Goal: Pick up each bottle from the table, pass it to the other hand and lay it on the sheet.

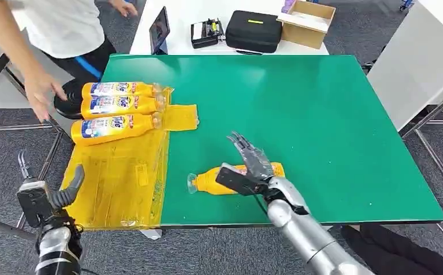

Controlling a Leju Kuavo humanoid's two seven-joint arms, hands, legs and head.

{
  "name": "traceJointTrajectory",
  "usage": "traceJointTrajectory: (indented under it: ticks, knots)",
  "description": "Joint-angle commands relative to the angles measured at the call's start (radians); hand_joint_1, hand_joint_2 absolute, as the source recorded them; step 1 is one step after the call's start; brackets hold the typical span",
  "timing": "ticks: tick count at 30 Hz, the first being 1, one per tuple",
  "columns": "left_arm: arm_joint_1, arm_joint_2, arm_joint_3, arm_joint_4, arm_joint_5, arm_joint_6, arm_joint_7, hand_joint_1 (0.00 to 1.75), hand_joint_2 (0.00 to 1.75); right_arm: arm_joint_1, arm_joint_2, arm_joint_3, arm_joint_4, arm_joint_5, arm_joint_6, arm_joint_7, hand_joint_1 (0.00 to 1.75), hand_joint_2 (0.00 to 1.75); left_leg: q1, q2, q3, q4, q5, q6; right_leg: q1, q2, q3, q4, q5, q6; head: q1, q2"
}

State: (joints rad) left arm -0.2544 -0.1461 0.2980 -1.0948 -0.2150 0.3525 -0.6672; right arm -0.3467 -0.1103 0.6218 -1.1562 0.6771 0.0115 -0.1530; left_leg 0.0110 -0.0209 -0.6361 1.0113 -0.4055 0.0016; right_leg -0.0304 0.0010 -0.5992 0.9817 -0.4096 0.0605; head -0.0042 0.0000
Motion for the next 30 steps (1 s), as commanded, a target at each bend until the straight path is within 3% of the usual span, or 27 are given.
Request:
traceJointTrajectory:
  ticks: [1, 6, 16, 30]
  knots:
    - [-0.080, -0.011, -0.049, 0.155, -0.023, -0.006, 0.025, 0.00, 1.75, -0.086, -0.102, 0.111, 0.136, -0.069, 0.131, -0.038, 0.00, 1.75, 0.001, -0.001, 0.005, 0.000, -0.001, 0.000, 0.002, -0.003, 0.006, -0.001, -0.002, -0.004, 0.000, 0.000]
    - [-0.115, -0.014, -0.077, 0.233, -0.022, -0.009, 0.018, 0.00, 1.75, -0.157, -0.158, 0.200, 0.180, -0.109, 0.181, -0.023, 0.00, 1.75, 0.001, 0.001, 0.006, 0.001, -0.002, 0.001, 0.003, -0.002, 0.007, -0.001, -0.001, -0.005, 0.000, 0.000]
    - [-0.125, -0.016, -0.091, 0.252, -0.025, -0.014, 0.021, 0.00, 1.75, -0.180, -0.157, 0.229, 0.196, -0.124, 0.207, -0.020, 0.00, 1.75, 0.001, 0.002, 0.004, 0.000, -0.001, 0.000, 0.001, 0.000, 0.004, -0.001, -0.001, -0.003, 0.000, 0.000]
    - [-0.156, -0.026, -0.119, 0.327, -0.001, -0.040, 0.047, 0.00, 1.75, -0.303, -0.155, 0.395, 0.316, -0.147, 0.309, -0.008, 0.00, 1.75, 0.001, 0.002, 0.003, 0.001, -0.001, 0.001, 0.001, 0.000, 0.004, 0.000, 0.000, -0.003, 0.000, 0.000]
